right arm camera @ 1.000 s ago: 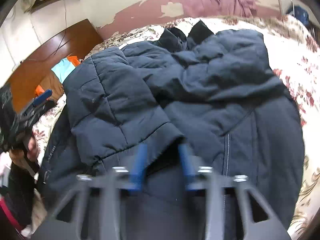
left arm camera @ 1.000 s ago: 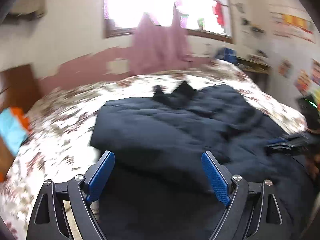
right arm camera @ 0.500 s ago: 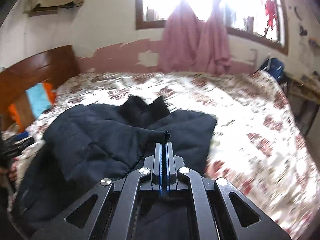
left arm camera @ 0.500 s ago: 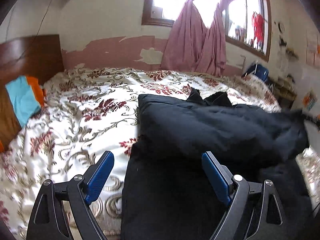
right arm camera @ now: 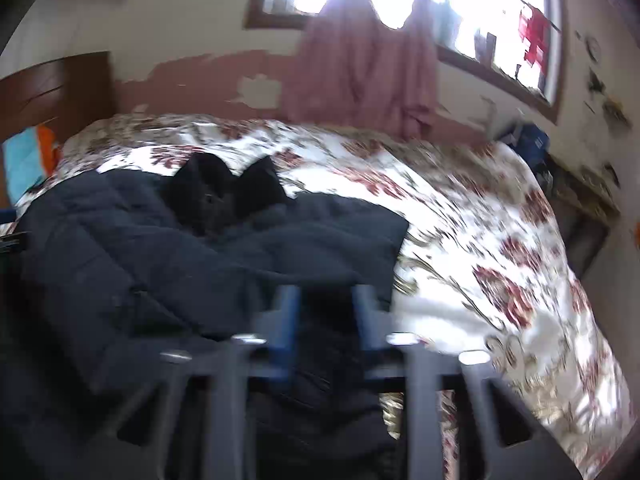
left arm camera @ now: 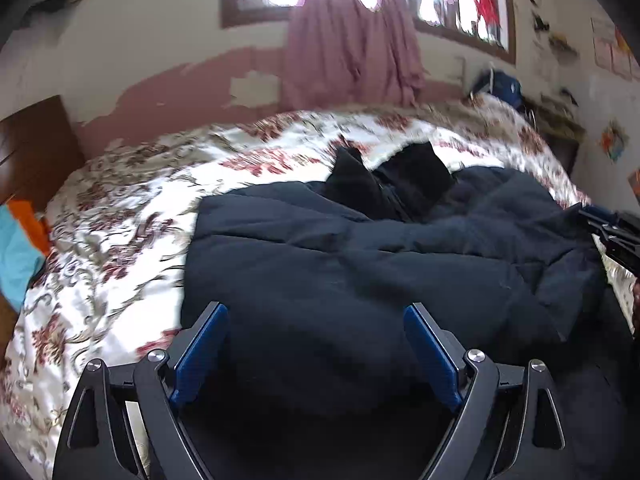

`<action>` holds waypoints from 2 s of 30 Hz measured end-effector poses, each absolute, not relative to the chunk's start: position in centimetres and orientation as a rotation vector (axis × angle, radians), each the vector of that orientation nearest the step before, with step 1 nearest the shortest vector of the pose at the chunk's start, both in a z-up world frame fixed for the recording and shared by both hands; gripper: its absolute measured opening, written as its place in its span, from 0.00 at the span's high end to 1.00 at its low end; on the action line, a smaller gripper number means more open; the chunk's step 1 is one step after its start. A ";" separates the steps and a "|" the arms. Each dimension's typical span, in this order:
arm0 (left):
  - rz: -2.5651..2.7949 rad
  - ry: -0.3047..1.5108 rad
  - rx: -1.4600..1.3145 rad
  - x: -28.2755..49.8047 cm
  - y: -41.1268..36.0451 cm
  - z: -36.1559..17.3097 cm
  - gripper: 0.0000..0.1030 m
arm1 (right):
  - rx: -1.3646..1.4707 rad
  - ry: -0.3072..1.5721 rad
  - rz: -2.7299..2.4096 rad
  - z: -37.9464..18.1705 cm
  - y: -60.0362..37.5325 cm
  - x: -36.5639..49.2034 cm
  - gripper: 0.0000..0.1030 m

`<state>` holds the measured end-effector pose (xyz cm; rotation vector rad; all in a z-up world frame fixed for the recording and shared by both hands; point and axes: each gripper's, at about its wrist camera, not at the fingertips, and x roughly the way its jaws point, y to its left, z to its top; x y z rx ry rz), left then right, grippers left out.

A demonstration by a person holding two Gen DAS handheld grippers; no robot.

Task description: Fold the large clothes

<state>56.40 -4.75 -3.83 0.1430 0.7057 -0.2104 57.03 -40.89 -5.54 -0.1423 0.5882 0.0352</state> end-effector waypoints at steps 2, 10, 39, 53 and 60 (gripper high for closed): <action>-0.209 0.720 0.169 57.0 -6.0 -4.6 0.14 | -0.170 0.604 0.098 -5.9 -39.6 57.2 0.56; -0.153 0.727 0.329 56.8 -8.6 -8.0 0.10 | -0.268 0.729 0.123 -10.6 -37.6 59.0 0.56; -0.144 0.897 0.047 76.8 -7.5 -2.4 0.06 | 0.196 0.823 0.161 -3.6 -41.4 78.3 0.31; -0.200 0.920 -0.028 84.2 -12.1 -6.0 0.65 | 0.194 0.882 0.162 -7.4 -36.2 86.0 0.75; -0.216 0.904 -0.078 82.6 -10.8 -5.5 0.95 | 0.161 0.833 0.160 -6.2 -37.3 83.0 0.93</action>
